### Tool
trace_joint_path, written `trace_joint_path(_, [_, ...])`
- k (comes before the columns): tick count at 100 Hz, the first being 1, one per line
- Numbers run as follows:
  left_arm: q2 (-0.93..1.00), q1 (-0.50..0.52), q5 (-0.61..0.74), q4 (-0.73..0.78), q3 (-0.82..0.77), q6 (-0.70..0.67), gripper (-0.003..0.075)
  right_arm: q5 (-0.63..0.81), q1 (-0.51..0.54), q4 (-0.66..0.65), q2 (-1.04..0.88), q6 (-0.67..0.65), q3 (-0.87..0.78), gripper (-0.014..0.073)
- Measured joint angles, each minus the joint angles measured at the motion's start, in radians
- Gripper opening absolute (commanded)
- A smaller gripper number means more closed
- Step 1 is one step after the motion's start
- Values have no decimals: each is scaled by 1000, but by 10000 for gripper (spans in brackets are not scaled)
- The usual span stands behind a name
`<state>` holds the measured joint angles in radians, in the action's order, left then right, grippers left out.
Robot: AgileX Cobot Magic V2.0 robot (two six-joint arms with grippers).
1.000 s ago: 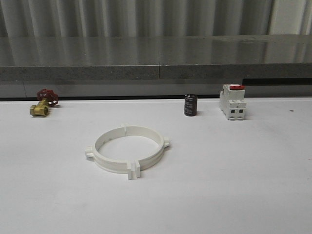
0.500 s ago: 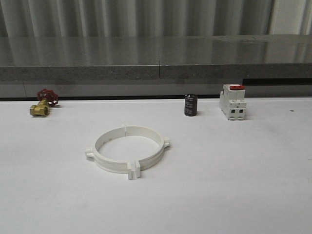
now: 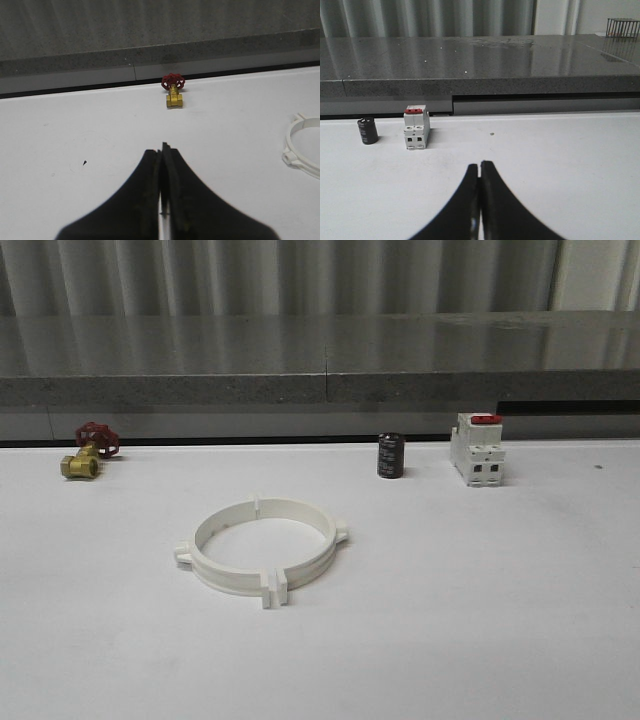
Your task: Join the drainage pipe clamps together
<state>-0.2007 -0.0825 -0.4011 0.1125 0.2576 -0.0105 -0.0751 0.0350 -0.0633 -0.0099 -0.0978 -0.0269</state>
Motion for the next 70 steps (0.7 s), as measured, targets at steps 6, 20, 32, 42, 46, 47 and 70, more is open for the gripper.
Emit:
trace_joint_path(6, [37, 5, 51, -6, -57, 0, -21, 0, 0, 0, 0, 0, 0, -65])
trace_joint_path(20, [131, 13, 135, -45, -193, 0, -21, -2, 0, 0, 0, 0, 0, -65])
trace_joint_path(32, [198, 31, 181, -66, -258, 0, -21, -4, 0, 0, 0, 0, 0, -65])
trace_joint_path(42, [207, 42, 213, -73, -258, 0, -21, -4, 0, 0, -2, 0, 0, -65])
trace_joint_path(46, [207, 41, 217, -73, -258, 0, -21, -4, 0, 0, -2, 0, 0, -65])
trace_joint_path(47, [207, 41, 217, -73, -258, 0, -21, -4, 0, 0, -2, 0, 0, -65])
trace_joint_path(70, [207, 41, 225, -73, -258, 0, -21, -4, 0, 0, -2, 2, 0, -65])
